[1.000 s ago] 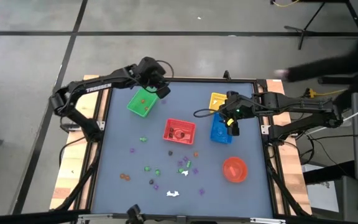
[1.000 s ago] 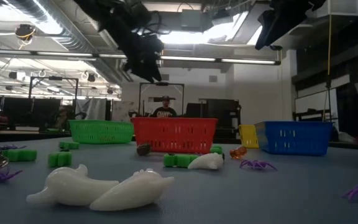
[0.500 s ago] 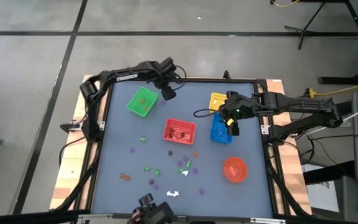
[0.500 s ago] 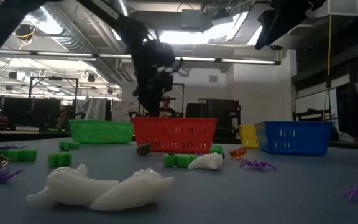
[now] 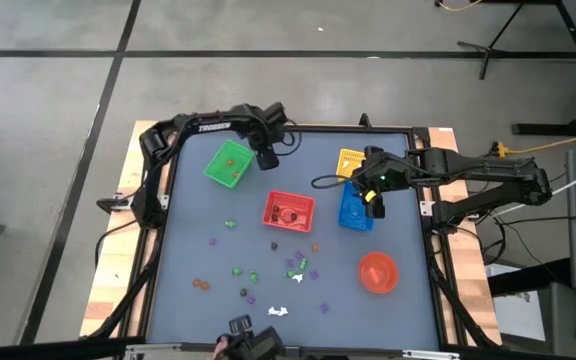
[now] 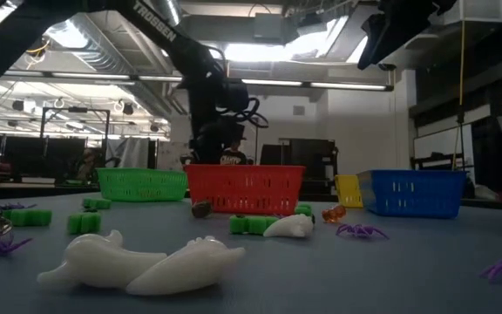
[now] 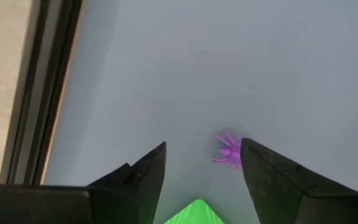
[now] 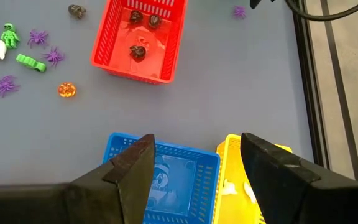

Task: Sort Halloween decoration
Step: Put the violet spider toy into the blue bin

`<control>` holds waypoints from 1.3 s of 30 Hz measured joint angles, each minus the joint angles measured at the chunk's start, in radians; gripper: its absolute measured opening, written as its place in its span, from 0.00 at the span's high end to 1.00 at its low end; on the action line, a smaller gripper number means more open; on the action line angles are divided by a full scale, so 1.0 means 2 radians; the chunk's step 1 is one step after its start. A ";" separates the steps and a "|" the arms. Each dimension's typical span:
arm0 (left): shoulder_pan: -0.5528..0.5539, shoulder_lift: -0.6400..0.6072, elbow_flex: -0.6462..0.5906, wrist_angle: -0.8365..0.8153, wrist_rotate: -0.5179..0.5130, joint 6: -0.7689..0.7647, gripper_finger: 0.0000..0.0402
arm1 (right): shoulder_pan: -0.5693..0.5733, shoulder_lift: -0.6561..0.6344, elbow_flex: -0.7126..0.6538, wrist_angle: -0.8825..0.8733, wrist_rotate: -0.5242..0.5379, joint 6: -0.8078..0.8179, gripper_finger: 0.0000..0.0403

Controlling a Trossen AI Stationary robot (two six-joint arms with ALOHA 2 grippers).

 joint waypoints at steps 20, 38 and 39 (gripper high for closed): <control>-0.011 0.010 -0.037 0.024 -0.005 0.049 0.53 | 0.000 0.000 0.000 0.000 0.000 0.001 0.41; -0.009 0.036 -0.035 0.022 -0.008 0.051 0.53 | 0.000 0.000 0.000 0.000 0.000 0.001 0.41; -0.009 0.036 -0.036 0.021 -0.011 0.051 0.53 | 0.000 0.000 0.000 0.000 0.000 0.001 0.41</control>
